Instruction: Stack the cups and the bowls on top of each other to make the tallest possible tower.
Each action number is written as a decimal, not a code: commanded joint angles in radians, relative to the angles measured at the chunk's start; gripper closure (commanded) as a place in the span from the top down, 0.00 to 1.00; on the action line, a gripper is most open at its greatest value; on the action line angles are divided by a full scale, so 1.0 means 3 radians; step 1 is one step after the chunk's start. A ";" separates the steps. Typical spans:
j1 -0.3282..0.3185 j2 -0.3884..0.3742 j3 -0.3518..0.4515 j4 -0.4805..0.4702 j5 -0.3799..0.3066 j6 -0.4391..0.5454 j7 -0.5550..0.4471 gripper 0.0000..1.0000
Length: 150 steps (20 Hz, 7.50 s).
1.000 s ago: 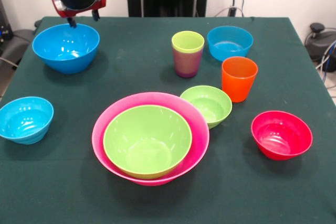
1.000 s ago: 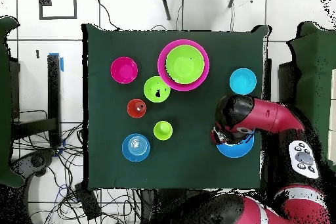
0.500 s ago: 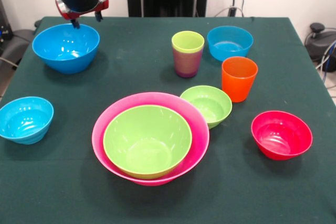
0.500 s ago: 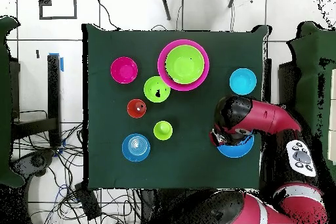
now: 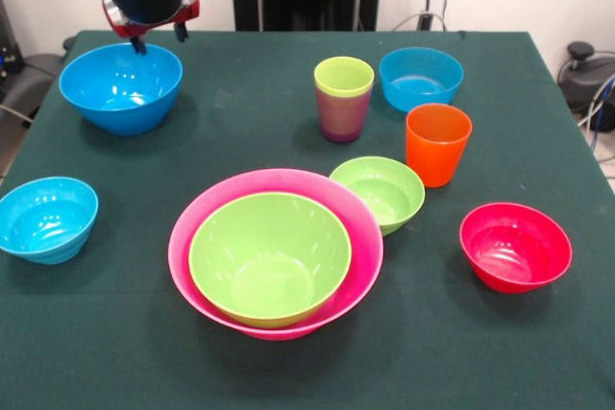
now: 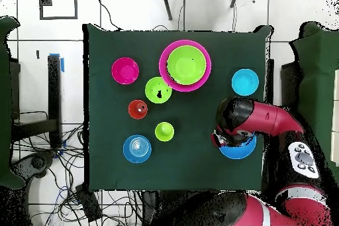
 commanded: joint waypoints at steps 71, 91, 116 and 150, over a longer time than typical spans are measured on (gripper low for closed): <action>0.0050 0.0270 0.0200 0.0359 0.0162 -0.0523 0.0421 1.00; -0.0008 0.0419 0.0234 0.0307 0.0134 -0.0690 0.0390 1.00; 0.0108 0.0372 0.0152 0.0213 0.0031 -0.0858 0.0406 1.00; 0.0251 0.0359 0.0011 -0.0009 -0.0087 -0.0949 0.0373 1.00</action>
